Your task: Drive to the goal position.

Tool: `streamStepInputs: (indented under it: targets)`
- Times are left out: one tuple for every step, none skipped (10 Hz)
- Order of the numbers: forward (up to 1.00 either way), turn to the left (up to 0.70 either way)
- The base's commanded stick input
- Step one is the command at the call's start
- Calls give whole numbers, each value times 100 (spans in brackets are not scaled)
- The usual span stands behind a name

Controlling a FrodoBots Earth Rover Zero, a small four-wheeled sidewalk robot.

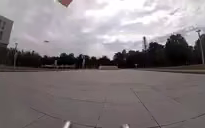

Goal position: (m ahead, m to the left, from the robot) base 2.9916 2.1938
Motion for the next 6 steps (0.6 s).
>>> streamStepInputs:
  targets:
    - [70, 0]
    - [70, 0]
    - [70, 0]
    - [70, 0]
    - [70, 0]
    - [70, 0]
